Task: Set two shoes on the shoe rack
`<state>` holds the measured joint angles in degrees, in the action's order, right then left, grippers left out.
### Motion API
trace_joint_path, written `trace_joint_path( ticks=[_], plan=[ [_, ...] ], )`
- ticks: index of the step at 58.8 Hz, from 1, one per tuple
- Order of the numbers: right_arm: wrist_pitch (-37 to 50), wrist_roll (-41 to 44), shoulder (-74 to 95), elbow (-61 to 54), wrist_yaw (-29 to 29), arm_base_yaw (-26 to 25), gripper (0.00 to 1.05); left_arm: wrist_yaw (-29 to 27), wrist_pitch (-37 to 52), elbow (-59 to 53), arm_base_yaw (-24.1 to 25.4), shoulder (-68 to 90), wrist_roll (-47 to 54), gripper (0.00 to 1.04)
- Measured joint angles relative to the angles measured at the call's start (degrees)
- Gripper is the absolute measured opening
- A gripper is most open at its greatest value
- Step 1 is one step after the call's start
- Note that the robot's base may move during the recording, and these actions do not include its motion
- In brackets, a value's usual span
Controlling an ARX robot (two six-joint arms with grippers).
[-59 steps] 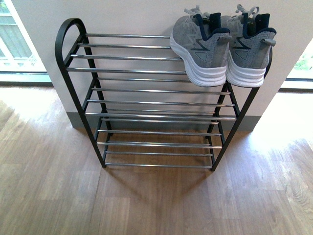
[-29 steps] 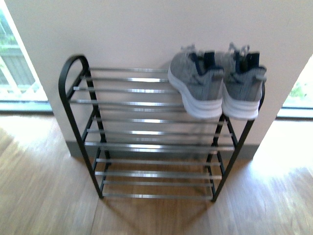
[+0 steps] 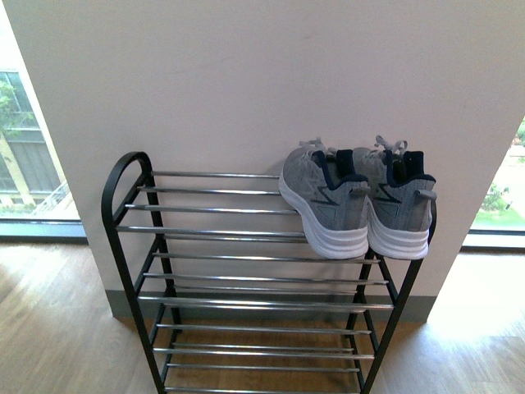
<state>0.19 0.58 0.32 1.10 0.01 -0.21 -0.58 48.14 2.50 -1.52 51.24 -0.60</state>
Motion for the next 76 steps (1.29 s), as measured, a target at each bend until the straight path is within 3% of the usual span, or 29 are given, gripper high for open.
trace_joint_path(
  ticks=[37,76],
  plan=[
    [0.0,0.0,0.0,0.0,0.0,0.0,0.95,0.6,-21.2,-1.7,1.3,-24.0,0.0,0.01],
    [0.0,0.0,0.0,0.0,0.0,0.0,0.95,0.5,-34.8,-1.7,1.3,-38.1,0.0,0.01]
  ],
)
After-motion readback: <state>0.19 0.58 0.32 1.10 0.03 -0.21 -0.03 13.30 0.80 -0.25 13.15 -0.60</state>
